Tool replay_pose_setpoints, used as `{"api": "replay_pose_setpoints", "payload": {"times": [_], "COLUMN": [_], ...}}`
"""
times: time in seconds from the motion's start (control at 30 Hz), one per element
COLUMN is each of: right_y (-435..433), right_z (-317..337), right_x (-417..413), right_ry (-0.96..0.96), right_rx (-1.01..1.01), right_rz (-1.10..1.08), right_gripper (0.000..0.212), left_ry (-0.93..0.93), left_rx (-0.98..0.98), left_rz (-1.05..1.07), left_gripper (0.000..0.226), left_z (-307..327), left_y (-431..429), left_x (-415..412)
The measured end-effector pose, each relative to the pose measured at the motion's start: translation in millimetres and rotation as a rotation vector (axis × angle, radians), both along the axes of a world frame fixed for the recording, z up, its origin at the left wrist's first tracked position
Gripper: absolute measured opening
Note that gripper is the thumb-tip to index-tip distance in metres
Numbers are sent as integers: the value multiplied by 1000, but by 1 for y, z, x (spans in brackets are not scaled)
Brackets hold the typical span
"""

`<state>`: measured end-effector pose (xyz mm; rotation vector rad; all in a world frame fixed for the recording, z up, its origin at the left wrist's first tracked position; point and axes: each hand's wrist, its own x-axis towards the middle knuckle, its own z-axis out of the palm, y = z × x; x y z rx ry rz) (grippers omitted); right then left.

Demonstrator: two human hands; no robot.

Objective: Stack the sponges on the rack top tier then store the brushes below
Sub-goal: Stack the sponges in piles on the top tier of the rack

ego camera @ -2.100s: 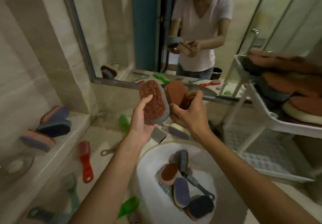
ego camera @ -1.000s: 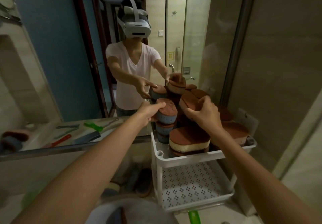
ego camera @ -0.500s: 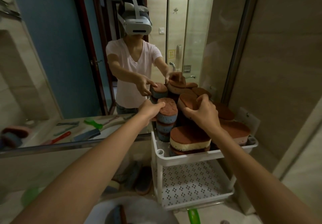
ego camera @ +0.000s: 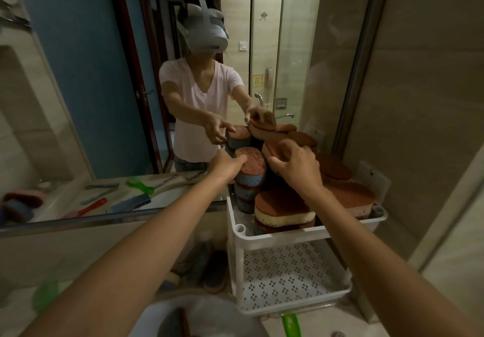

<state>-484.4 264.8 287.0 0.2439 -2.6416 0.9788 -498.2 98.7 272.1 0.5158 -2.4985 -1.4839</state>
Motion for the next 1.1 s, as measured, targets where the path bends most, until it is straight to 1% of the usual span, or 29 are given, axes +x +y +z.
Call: {"api": "replay_pose_setpoints", "payload": {"times": [0.1, 0.23, 0.43, 0.6, 0.73, 0.8, 0.87, 0.9, 0.93, 1.03, 1.1], "right_y": [-3, -2, -1, -3, -9, -10, -10, -12, -15, -35, -54], "right_z": [-3, -6, -1, 6, 14, 19, 22, 21, 20, 14, 5], "right_x": [2, 3, 3, 9, 14, 16, 20, 23, 28, 55, 80], "right_ry": [-35, -21, -95, -91, -111, -145, -123, -66, 20, 300, 360], "right_rx": [94, 186, 279, 438, 614, 658, 630, 592, 546, 373, 282], "right_rz": [10, -2, 89, 75, 47, 40, 28, 31, 48, 192, 273], "right_gripper": [52, 51, 45, 43, 41, 42, 41, 40, 37, 25, 20], "left_ry": [-1, -1, -33, -69, -65, -58, -48, -43, -33, 42, 95], "left_rx": [23, 96, 178, 215, 269, 270, 206, 154, 104, 8, -29], "left_rz": [12, 6, -30, -45, -70, -76, -45, -20, -3, 17, 69], "left_gripper": [50, 50, 54, 58, 52, 52, 56, 56, 52, 25, 21], "left_z": [-3, -4, -3, 0, 5, 9, 14, 17, 20, 26, 22], "left_y": [1, 3, 3, 5, 6, 4, 1, -3, -7, -21, -33], "left_x": [1, 2, 1, 4, 11, 17, 24, 27, 31, 49, 71]}}
